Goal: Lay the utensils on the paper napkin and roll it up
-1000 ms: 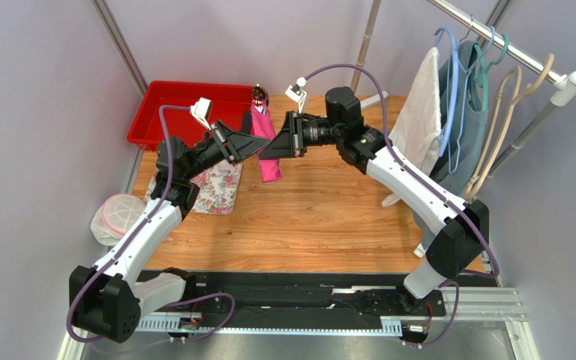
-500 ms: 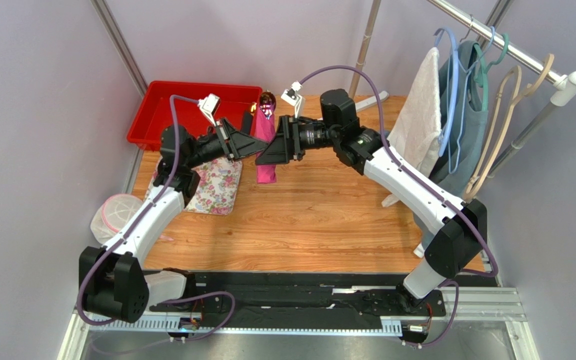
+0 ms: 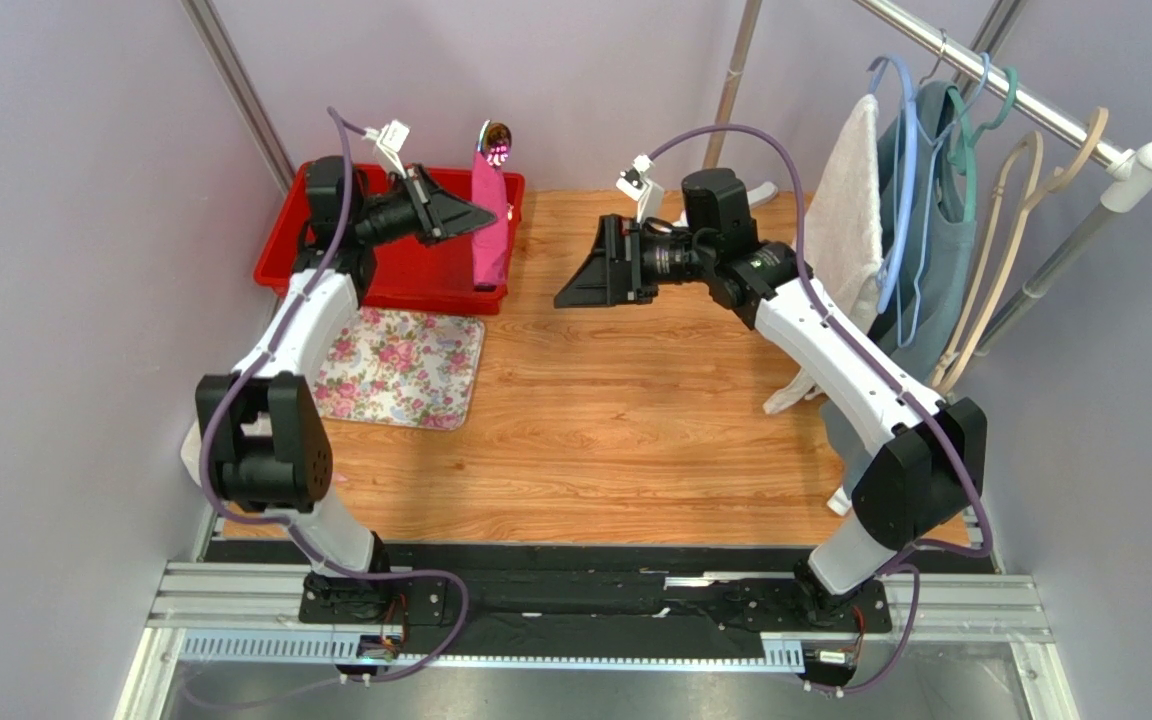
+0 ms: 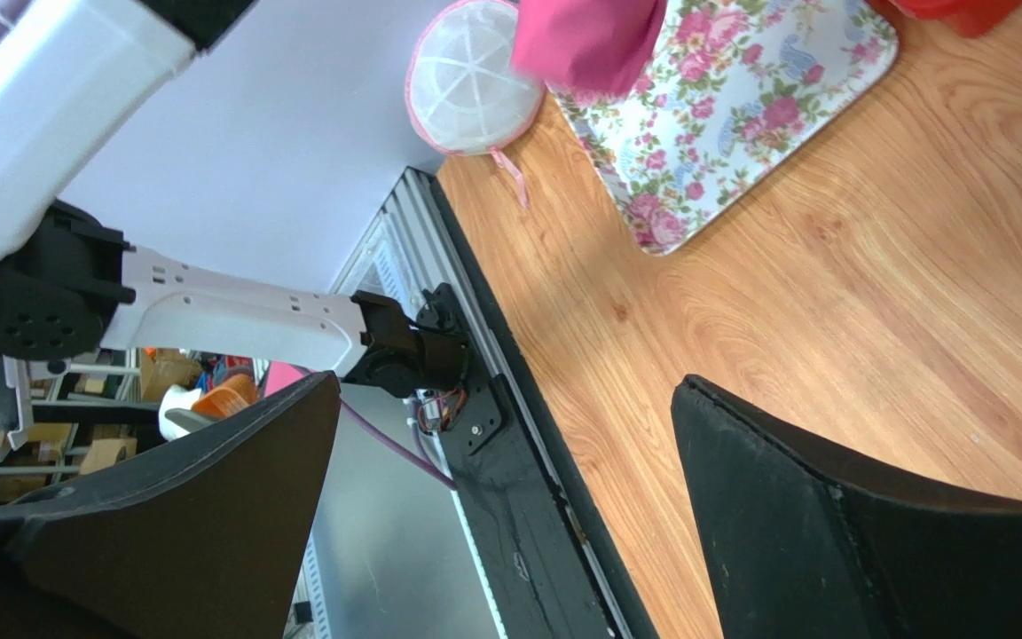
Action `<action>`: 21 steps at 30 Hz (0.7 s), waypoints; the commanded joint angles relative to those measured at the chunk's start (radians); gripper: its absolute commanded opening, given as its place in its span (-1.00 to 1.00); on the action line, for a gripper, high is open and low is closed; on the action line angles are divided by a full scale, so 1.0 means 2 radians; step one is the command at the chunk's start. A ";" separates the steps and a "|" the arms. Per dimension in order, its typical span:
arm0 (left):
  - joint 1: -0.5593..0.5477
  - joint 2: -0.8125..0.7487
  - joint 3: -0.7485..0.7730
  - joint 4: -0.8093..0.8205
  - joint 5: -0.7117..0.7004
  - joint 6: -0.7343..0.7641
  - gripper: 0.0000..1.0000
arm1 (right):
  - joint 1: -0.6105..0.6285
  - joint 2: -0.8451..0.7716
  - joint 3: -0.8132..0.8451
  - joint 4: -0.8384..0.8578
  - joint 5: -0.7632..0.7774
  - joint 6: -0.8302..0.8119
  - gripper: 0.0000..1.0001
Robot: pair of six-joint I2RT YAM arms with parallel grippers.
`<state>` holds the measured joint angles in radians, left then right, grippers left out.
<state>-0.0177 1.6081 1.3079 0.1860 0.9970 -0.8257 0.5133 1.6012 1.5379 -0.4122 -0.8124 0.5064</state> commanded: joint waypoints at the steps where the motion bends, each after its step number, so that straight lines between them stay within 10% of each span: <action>1: 0.031 0.062 0.091 -0.041 -0.011 0.099 -1.00 | -0.004 -0.024 -0.010 -0.015 0.000 -0.023 1.00; 21: 0.059 0.399 0.434 -0.236 -0.087 0.247 -1.00 | -0.011 -0.004 -0.030 -0.016 -0.013 -0.022 1.00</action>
<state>0.0978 2.3634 2.0834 -0.2489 0.8429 -0.3874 0.4984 1.5974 1.4853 -0.4599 -0.8204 0.4728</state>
